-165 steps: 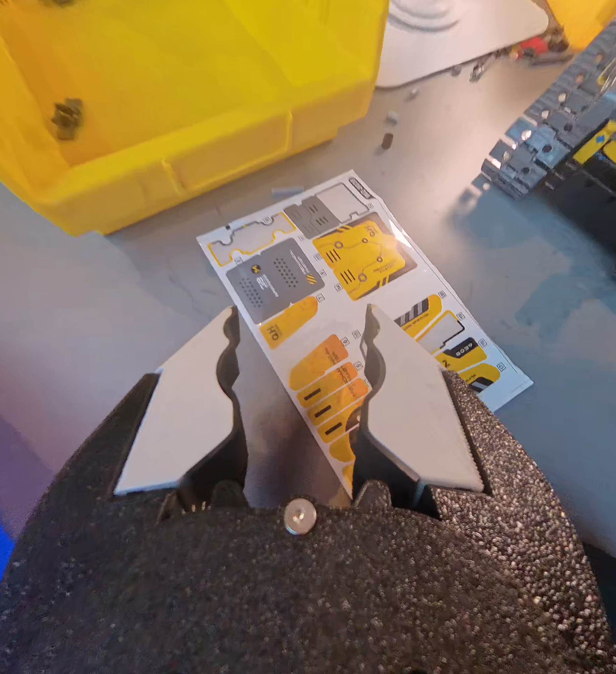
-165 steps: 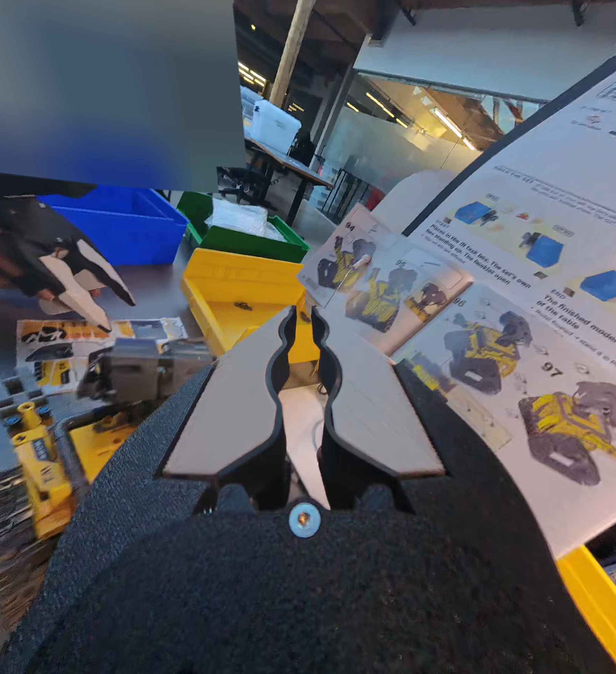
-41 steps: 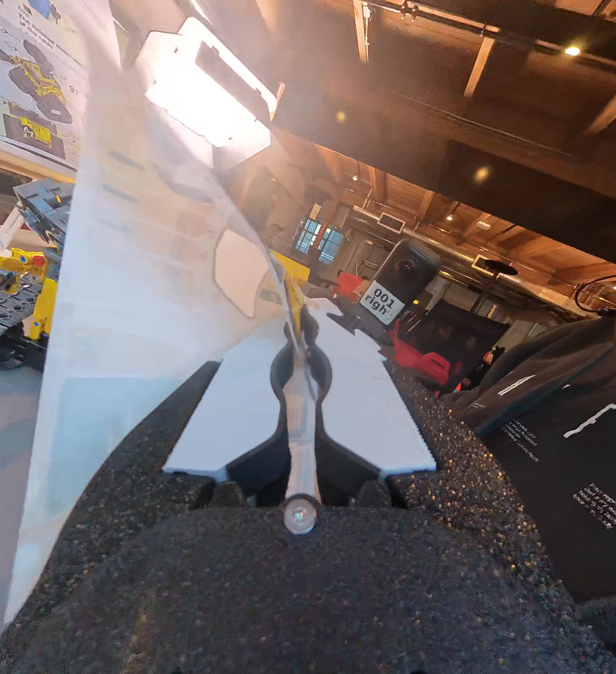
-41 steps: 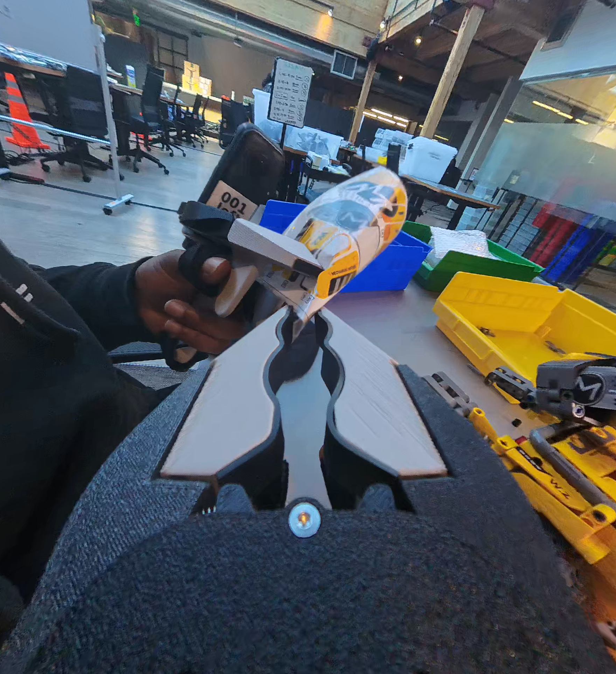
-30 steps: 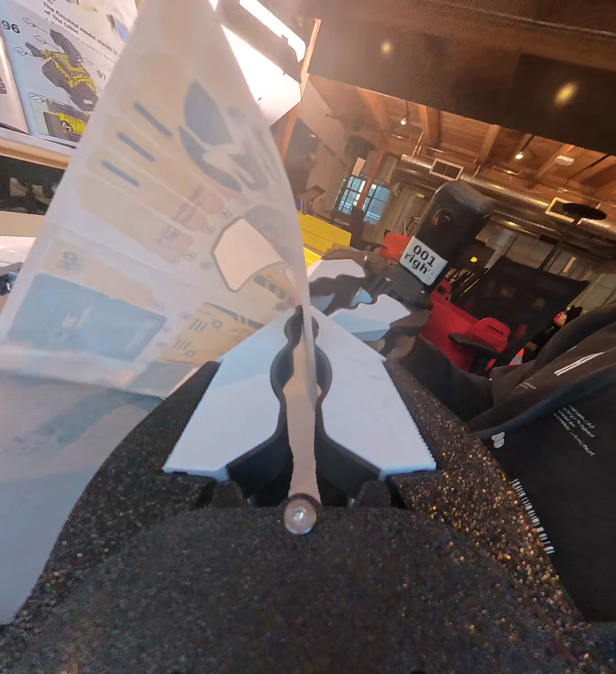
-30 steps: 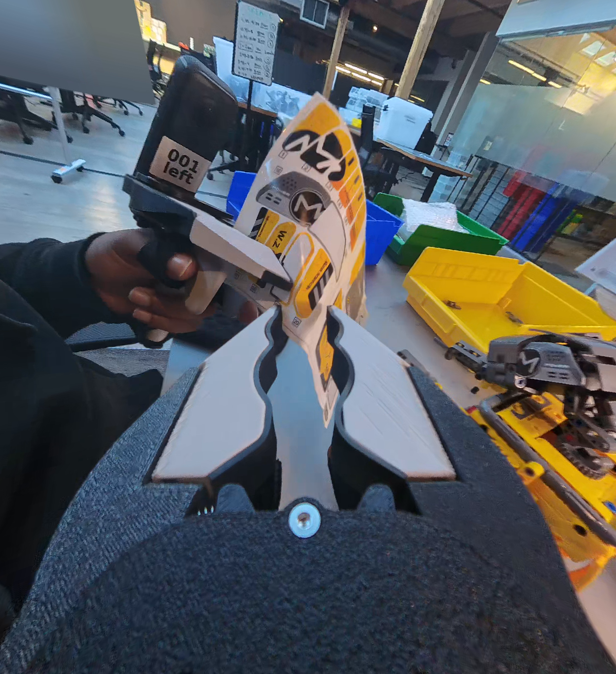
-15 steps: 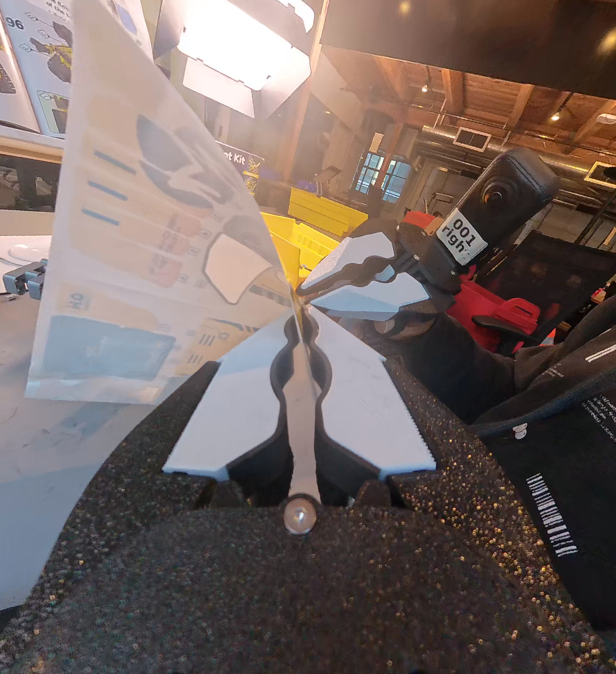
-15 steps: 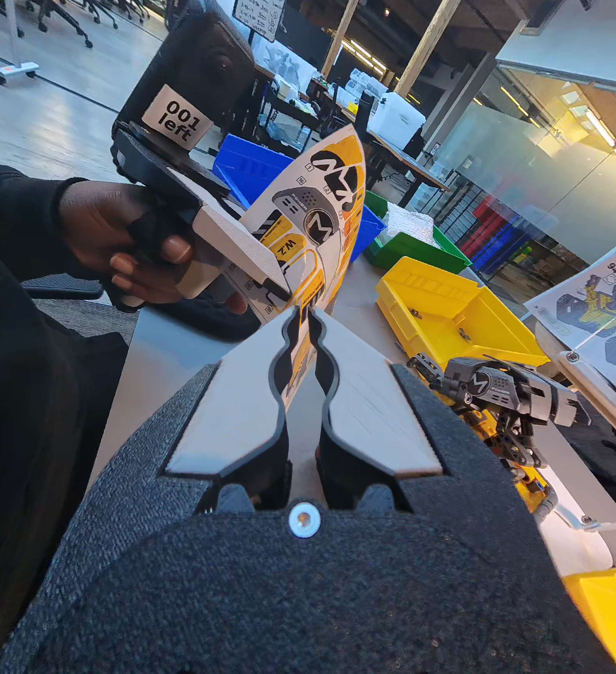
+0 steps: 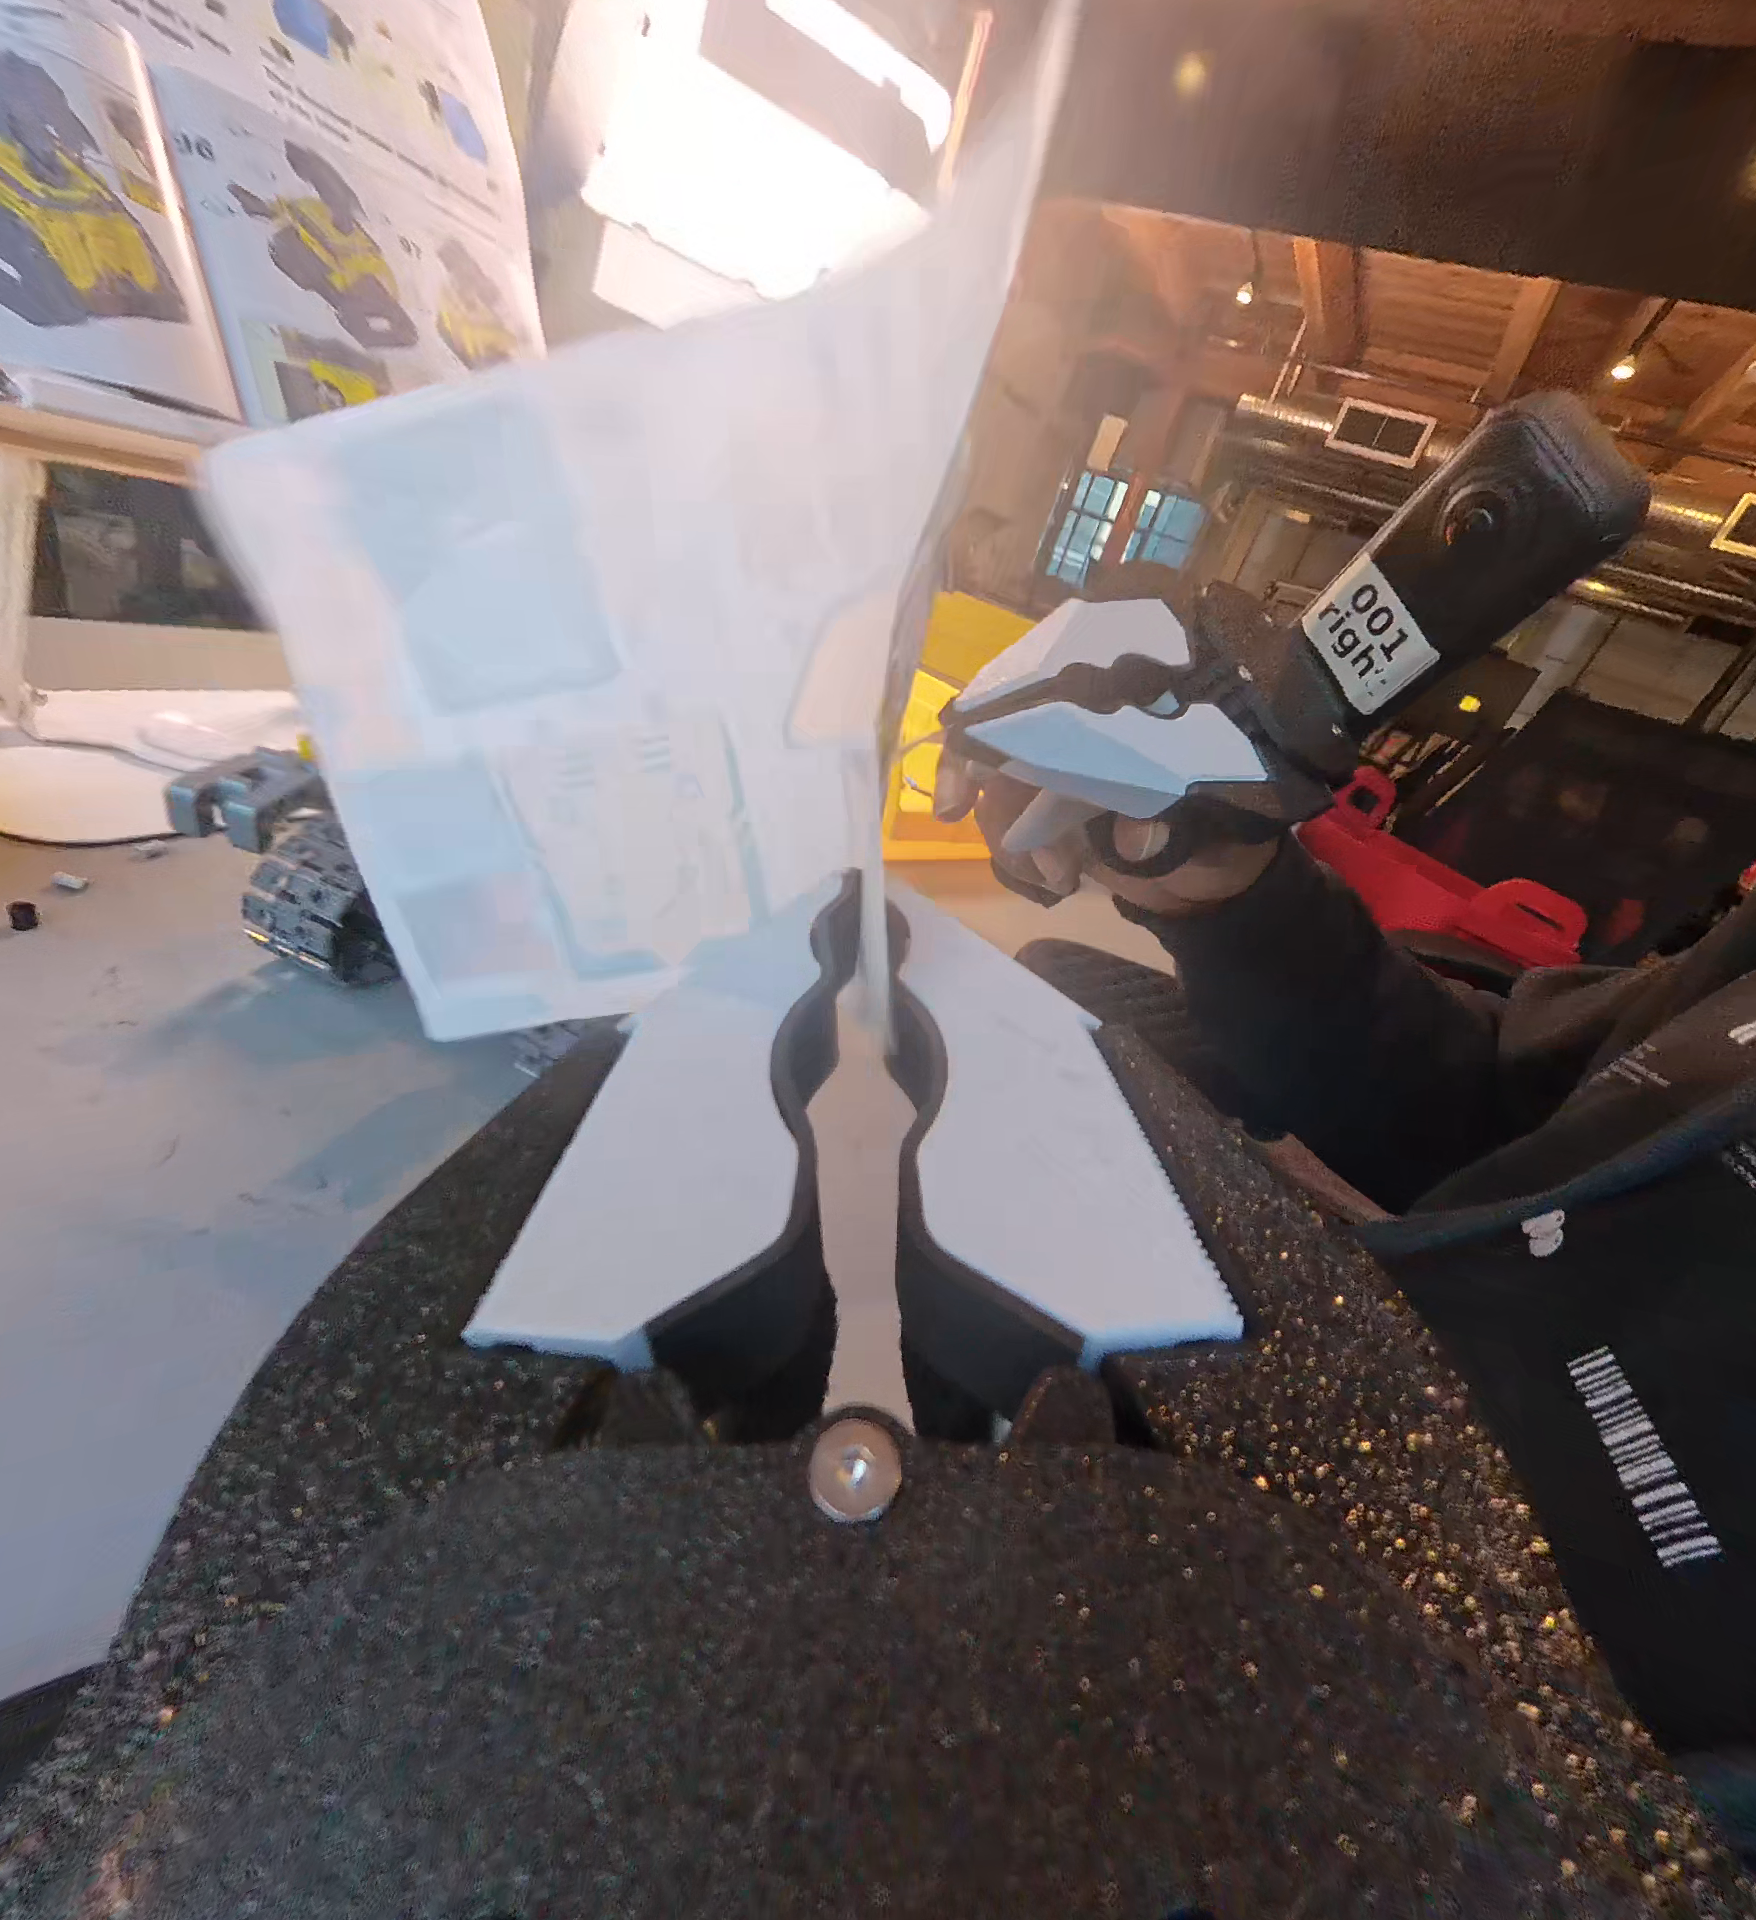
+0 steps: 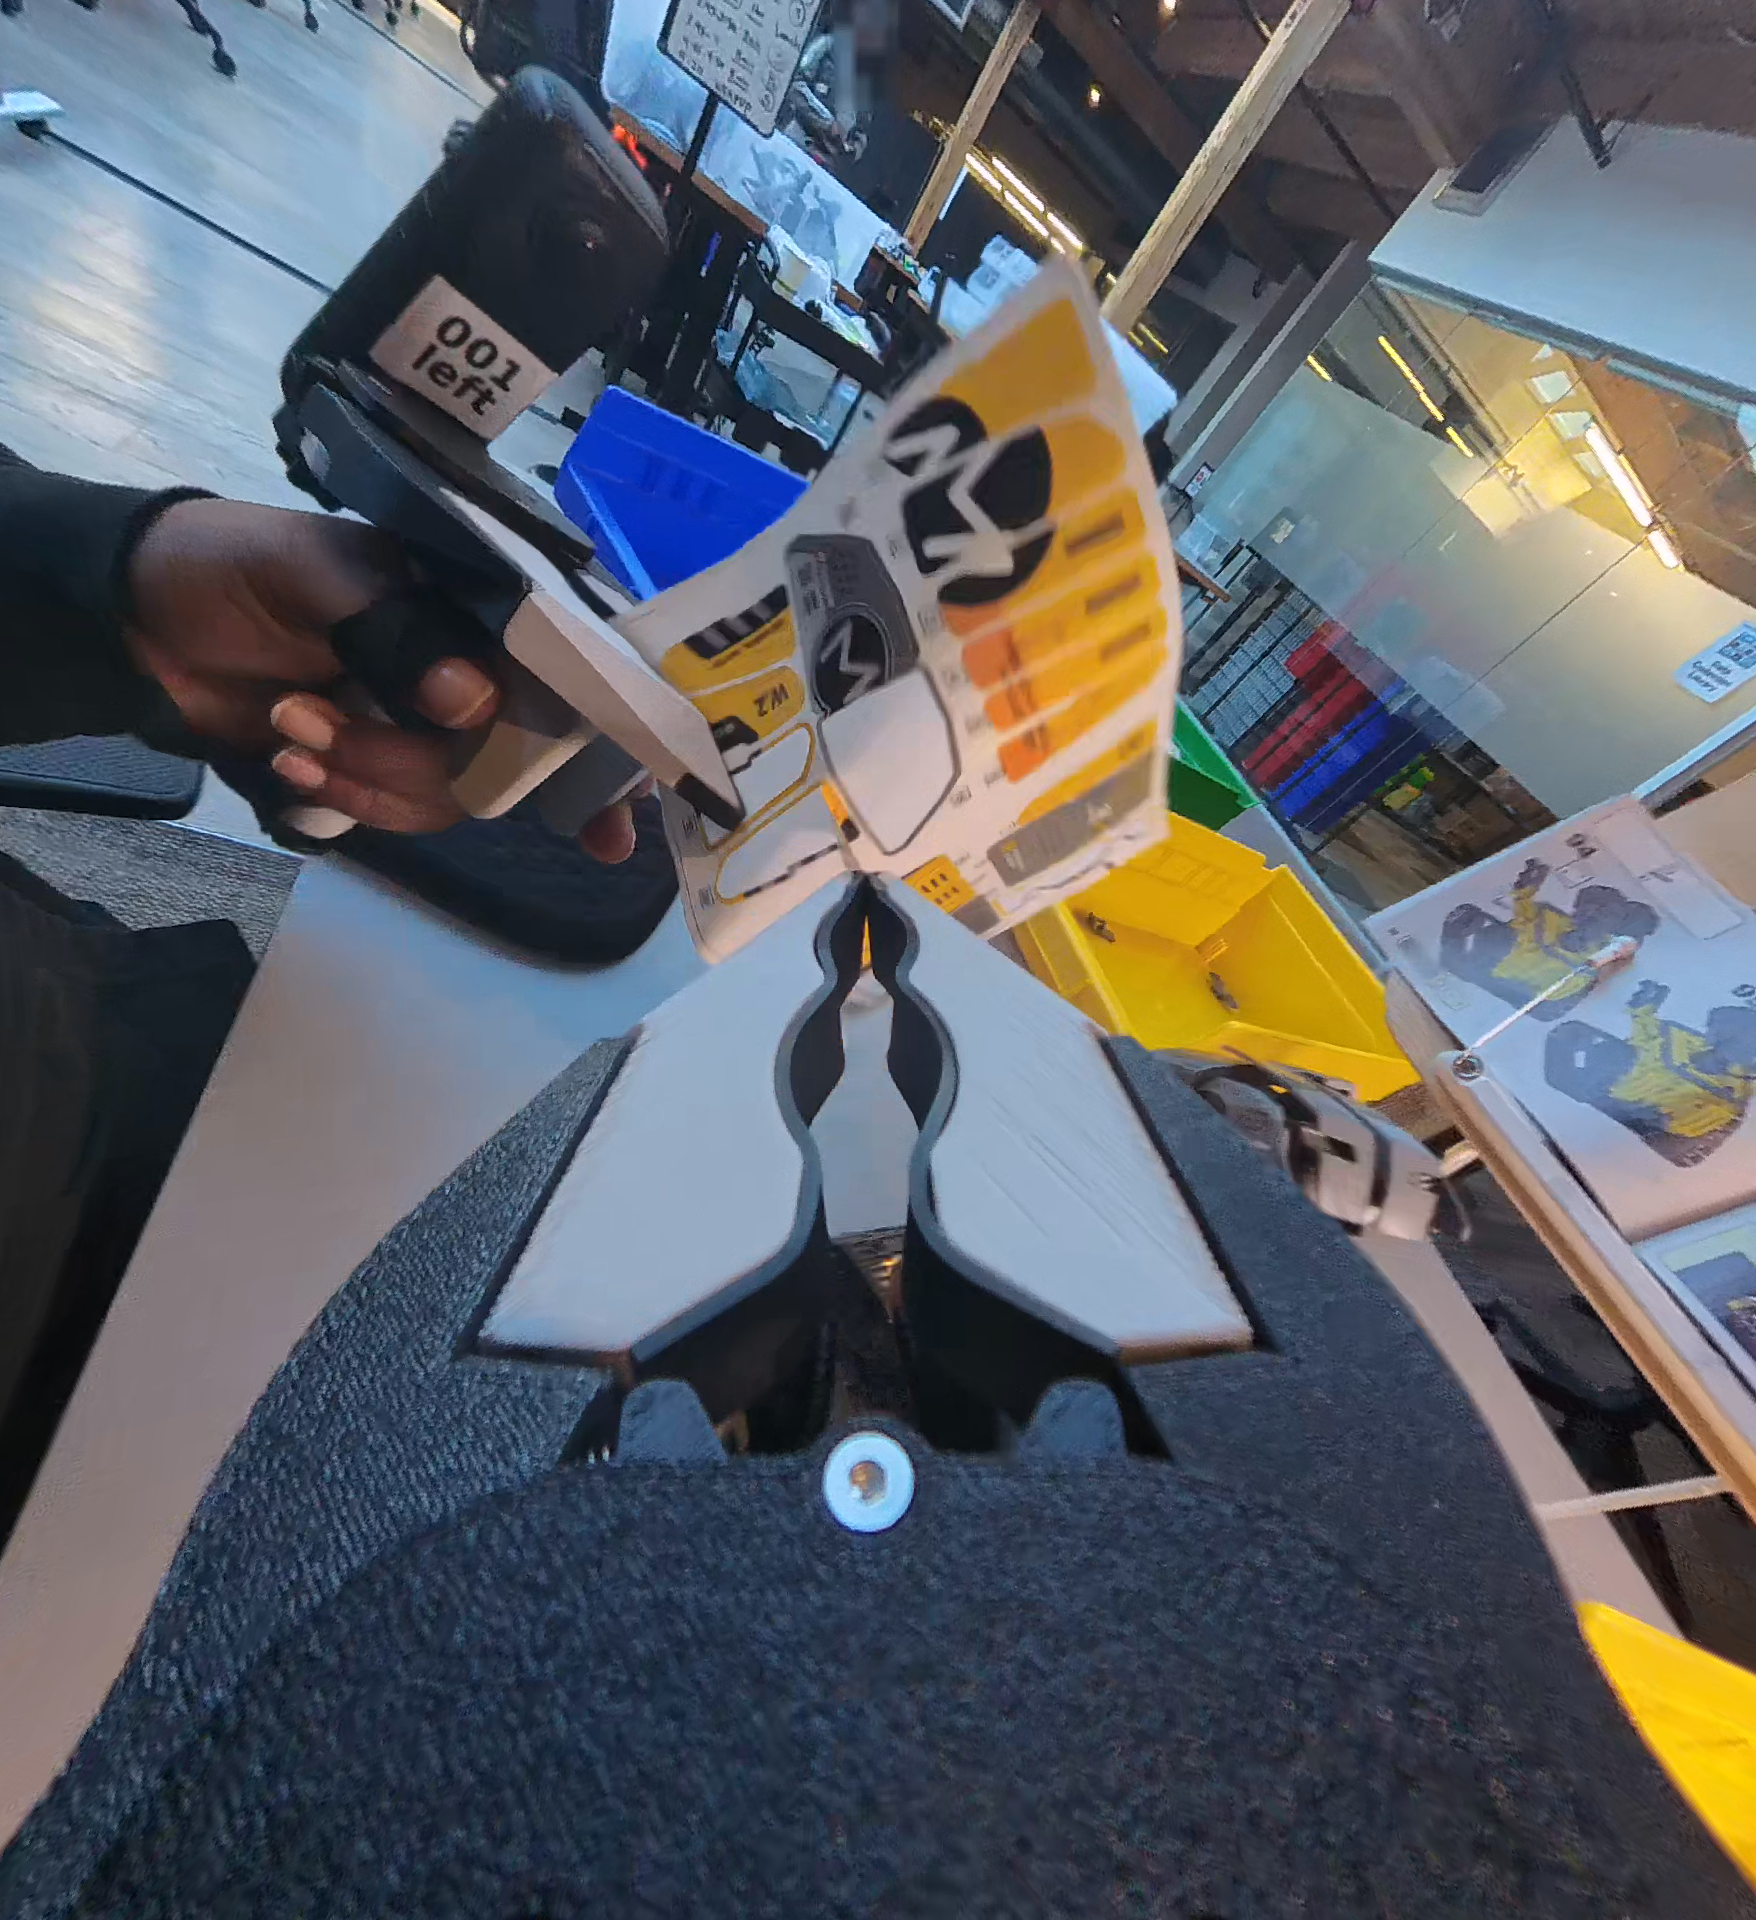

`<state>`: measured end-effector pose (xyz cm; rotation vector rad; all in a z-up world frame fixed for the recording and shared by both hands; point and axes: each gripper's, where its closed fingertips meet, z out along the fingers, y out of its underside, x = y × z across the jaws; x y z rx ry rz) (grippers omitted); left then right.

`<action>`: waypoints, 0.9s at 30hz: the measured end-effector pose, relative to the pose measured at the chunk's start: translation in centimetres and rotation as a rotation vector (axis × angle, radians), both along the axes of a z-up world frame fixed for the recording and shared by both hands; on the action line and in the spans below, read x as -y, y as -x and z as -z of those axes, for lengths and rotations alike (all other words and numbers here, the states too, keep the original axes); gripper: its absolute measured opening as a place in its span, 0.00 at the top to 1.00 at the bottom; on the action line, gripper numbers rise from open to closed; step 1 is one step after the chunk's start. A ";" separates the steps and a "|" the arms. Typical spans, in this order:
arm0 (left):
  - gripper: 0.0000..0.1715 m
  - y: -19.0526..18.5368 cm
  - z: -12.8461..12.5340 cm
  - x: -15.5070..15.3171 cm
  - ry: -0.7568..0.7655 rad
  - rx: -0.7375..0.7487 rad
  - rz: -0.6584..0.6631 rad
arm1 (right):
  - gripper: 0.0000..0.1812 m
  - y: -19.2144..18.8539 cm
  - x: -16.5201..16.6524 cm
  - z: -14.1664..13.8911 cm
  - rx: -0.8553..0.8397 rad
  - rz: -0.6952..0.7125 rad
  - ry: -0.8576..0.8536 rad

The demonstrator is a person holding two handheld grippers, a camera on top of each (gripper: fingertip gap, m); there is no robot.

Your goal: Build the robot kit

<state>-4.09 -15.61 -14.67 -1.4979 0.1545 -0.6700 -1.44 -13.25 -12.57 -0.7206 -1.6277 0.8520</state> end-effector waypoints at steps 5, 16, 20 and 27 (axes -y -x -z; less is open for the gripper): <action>1.00 6.1 -3.3 -0.7 -0.101 0.223 -0.055 | 1.00 -0.4 -2.1 -2.4 -0.040 0.025 -0.023; 0.92 21.7 4.4 -4.1 -0.066 1.061 -0.530 | 1.00 -0.5 -4.7 -1.2 -0.041 0.051 0.038; 0.49 18.3 4.6 -5.3 0.060 1.028 -0.443 | 1.00 -0.5 -5.3 -0.4 -0.019 0.045 0.061; 0.41 6.5 5.0 -5.3 0.347 0.863 -0.103 | 1.00 -0.7 -6.2 -0.3 -0.035 0.059 0.084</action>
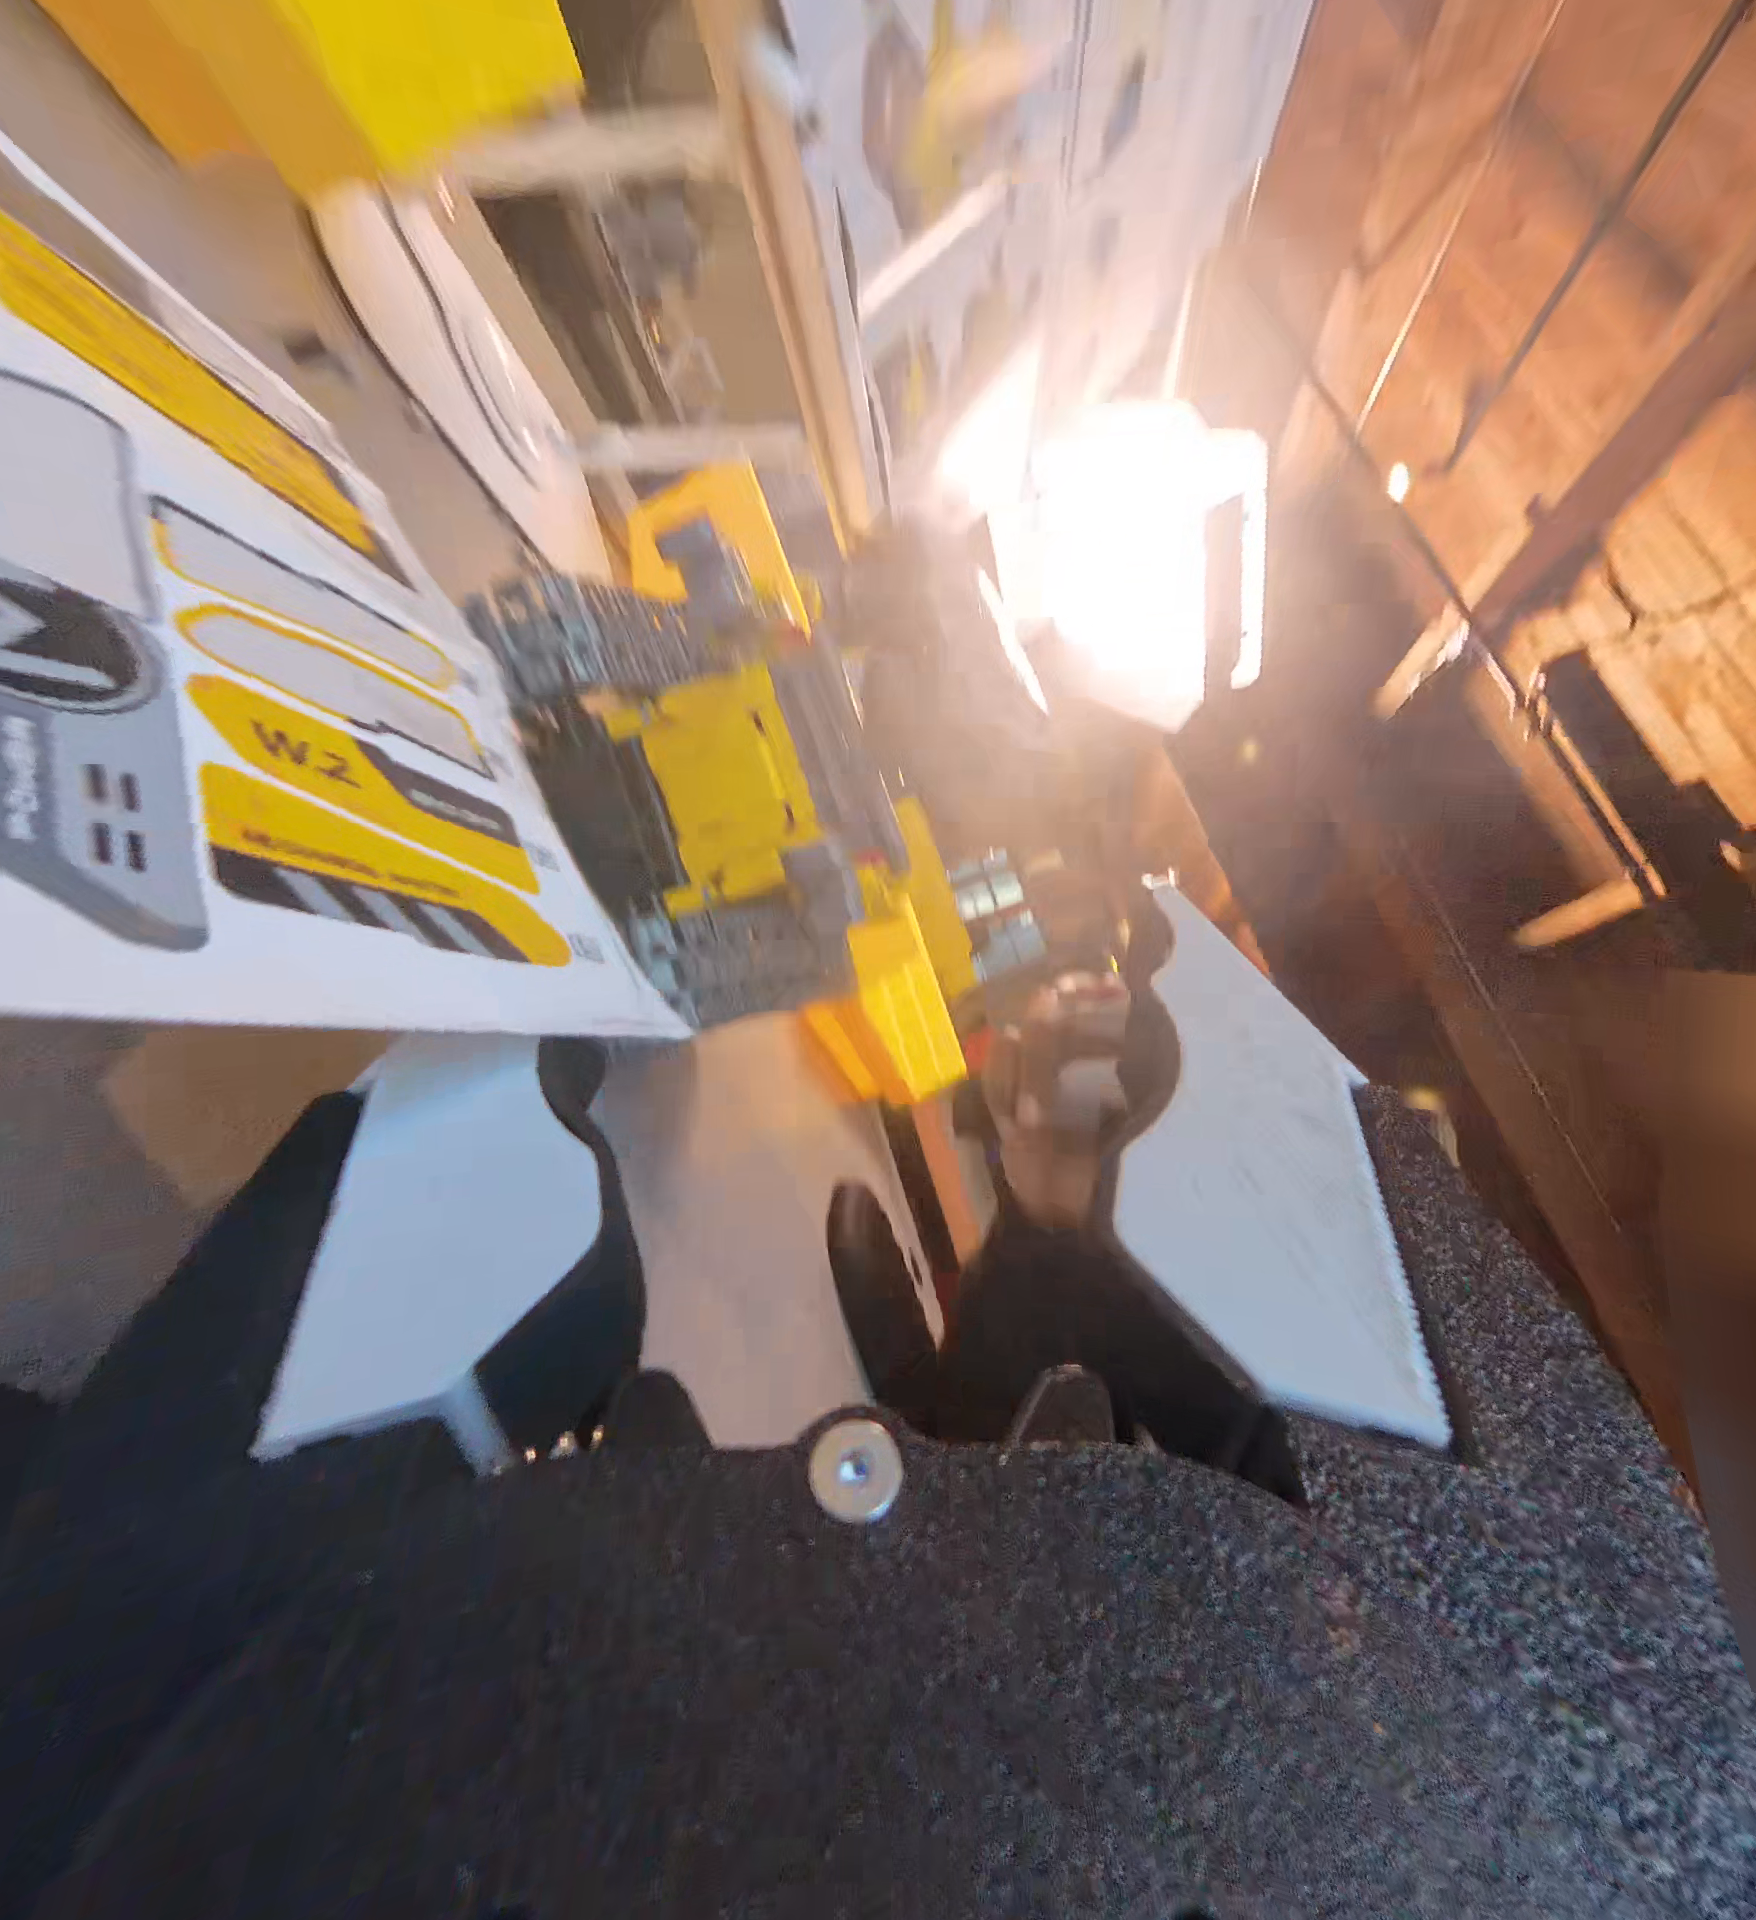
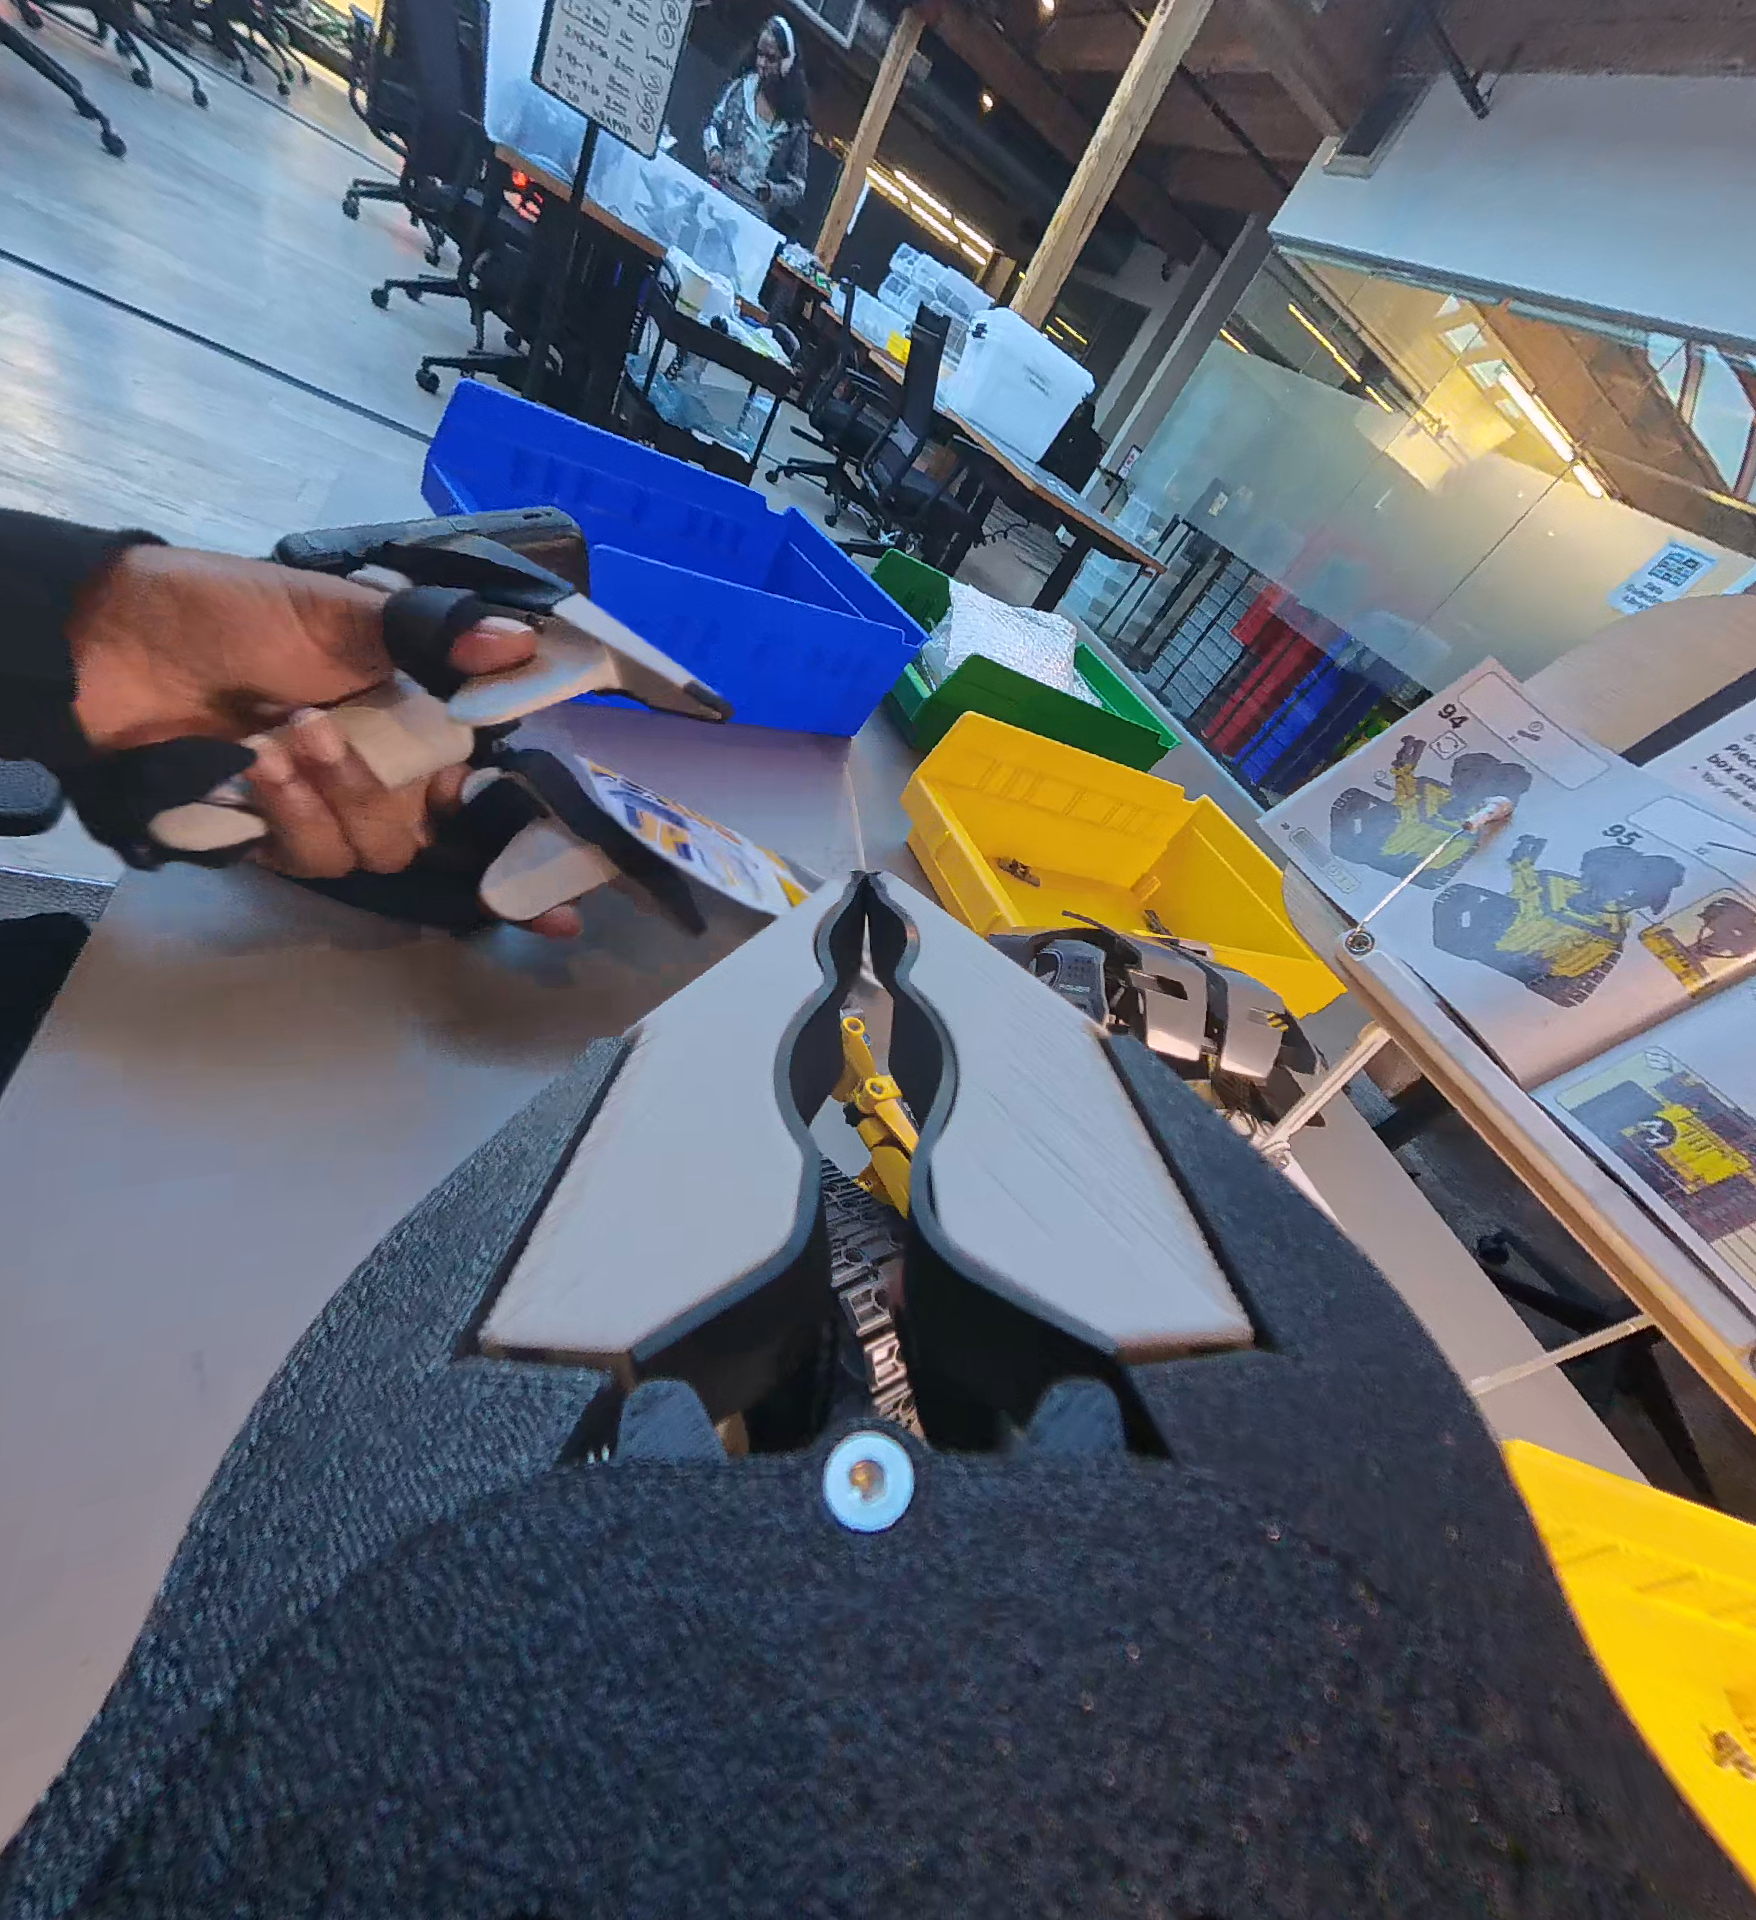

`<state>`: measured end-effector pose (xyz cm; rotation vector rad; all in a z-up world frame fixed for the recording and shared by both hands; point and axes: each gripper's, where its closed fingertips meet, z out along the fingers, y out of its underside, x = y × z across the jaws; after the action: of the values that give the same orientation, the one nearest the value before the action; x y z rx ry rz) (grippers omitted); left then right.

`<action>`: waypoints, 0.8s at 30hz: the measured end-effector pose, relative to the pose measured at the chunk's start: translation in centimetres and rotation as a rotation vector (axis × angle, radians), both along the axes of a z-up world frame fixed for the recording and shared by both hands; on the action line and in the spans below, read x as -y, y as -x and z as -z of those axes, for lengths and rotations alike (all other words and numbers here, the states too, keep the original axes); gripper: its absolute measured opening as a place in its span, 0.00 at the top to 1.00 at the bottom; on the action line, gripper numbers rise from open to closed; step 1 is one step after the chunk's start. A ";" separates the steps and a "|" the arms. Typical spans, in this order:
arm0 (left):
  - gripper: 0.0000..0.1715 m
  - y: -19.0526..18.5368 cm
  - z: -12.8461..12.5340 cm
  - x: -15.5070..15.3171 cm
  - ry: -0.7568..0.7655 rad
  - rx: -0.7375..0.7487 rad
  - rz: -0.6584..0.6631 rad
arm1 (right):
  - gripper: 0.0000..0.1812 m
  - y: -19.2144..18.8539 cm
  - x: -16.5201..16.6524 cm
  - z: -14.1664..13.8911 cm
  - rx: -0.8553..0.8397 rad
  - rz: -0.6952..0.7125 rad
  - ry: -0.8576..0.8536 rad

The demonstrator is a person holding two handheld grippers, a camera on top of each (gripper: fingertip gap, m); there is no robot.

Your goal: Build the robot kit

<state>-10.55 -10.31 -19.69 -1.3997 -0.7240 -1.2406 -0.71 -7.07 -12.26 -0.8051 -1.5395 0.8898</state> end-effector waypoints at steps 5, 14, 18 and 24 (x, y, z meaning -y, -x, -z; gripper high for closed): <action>0.52 -8.0 -1.9 2.8 -0.037 -0.067 0.389 | 1.00 -0.4 -0.3 -0.2 -0.004 0.014 -0.008; 0.62 -3.2 -0.2 4.8 0.191 -1.187 0.296 | 1.00 -1.2 -1.0 -0.7 -0.015 0.045 -0.011; 0.59 3.8 5.8 2.9 0.507 -1.510 0.341 | 1.00 -1.2 -1.2 -0.9 -0.009 0.058 -0.037; 0.61 7.4 10.6 0.3 0.625 -1.511 0.456 | 1.00 -2.7 -3.7 -1.0 0.035 0.152 -0.133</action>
<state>-17.96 -10.58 -30.27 -2.5251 0.3546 0.0642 1.99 -3.33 -11.28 -0.8322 -1.5288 0.6589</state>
